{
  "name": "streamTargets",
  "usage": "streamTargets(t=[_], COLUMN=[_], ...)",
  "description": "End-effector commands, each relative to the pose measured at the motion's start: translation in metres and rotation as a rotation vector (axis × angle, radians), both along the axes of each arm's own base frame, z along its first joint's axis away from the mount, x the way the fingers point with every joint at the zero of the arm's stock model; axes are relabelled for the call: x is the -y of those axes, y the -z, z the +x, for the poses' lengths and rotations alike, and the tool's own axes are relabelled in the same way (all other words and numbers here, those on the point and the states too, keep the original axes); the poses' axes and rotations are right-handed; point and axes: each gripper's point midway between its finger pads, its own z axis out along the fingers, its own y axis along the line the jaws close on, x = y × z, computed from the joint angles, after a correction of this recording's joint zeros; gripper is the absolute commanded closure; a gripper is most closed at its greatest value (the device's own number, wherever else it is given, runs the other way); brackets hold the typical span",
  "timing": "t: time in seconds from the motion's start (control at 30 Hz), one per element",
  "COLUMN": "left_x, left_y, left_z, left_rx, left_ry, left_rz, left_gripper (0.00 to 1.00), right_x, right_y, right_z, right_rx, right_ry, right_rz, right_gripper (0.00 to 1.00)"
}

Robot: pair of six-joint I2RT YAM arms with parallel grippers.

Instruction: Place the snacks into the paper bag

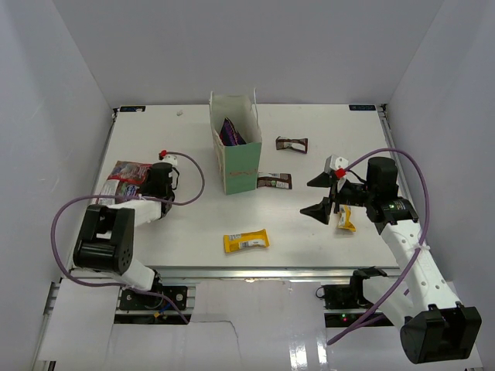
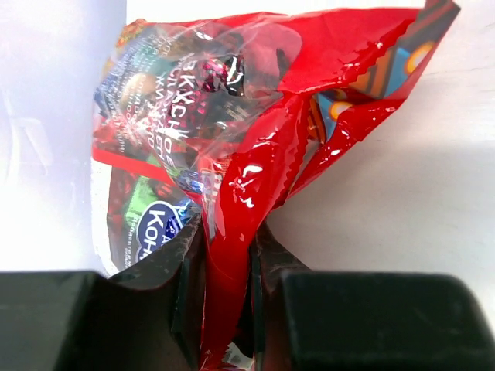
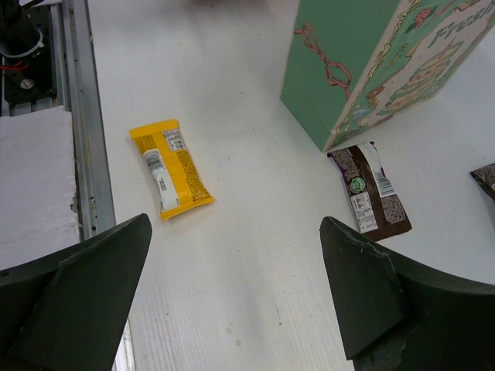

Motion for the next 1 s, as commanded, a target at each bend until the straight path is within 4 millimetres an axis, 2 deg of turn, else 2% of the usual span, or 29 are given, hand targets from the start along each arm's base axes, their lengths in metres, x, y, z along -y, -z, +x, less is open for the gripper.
streamTargets(t=[0.0, 0.07, 0.17, 0.2, 0.27, 0.3, 0.33, 0.43, 0.63, 0.8, 0.83, 0.93, 0.97], left_x=[0.020, 0.036, 0.061, 0.069, 0.080, 0.082, 0.087, 0.095, 0.125, 0.145, 0.136, 0.139, 0.140], left_y=[-0.040, -0.063, -0.097, -0.121, -0.140, -0.159, -0.169, -0.190, -0.206, -0.229, -0.239, -0.260, -0.277], left_z=[0.008, 0.013, 0.014, 0.011, 0.004, -0.001, -0.004, -0.017, -0.033, -0.046, -0.048, -0.057, -0.063], left_rx=[0.127, 0.176, 0.212, 0.260, 0.287, 0.335, 0.362, 0.393, 0.386, 0.396, 0.437, 0.475, 0.508], left_ry=[0.007, 0.026, 0.025, 0.015, 0.031, 0.046, 0.048, 0.084, 0.168, 0.242, 0.235, 0.253, 0.272], left_rz=[-0.179, -0.299, -0.508, -0.600, -0.699, -0.739, -0.797, -0.913, -1.153, -1.353, -1.363, -1.415, -1.436], left_gripper=[0.96, 1.00, 1.00, 1.00, 1.00, 1.00, 1.00, 1.00, 1.00, 1.00, 1.00, 1.00, 1.00], right_x=[0.000, 0.000, 0.001, 0.001, 0.002, 0.002, 0.003, 0.004, 0.007, 0.010, 0.011, 0.011, 0.011], right_y=[-0.002, -0.003, -0.002, -0.003, -0.001, -0.001, -0.001, -0.001, 0.002, 0.003, 0.003, 0.003, 0.004], right_z=[0.000, 0.000, 0.002, 0.002, 0.003, 0.003, 0.004, 0.005, 0.009, 0.011, 0.012, 0.012, 0.013], right_rx=[0.030, 0.030, 0.030, 0.030, 0.027, 0.028, 0.028, 0.027, 0.014, 0.006, 0.005, 0.003, 0.001], right_ry=[-0.015, -0.015, -0.009, -0.009, -0.003, -0.003, 0.001, 0.005, 0.020, 0.034, 0.038, 0.039, 0.042], right_rz=[0.014, 0.016, 0.014, 0.015, 0.013, 0.013, 0.013, 0.014, 0.012, 0.015, 0.015, 0.018, 0.018], right_gripper=[0.05, 0.05, 0.05, 0.05, 0.05, 0.05, 0.05, 0.05, 0.05, 0.04, 0.05, 0.04, 0.04])
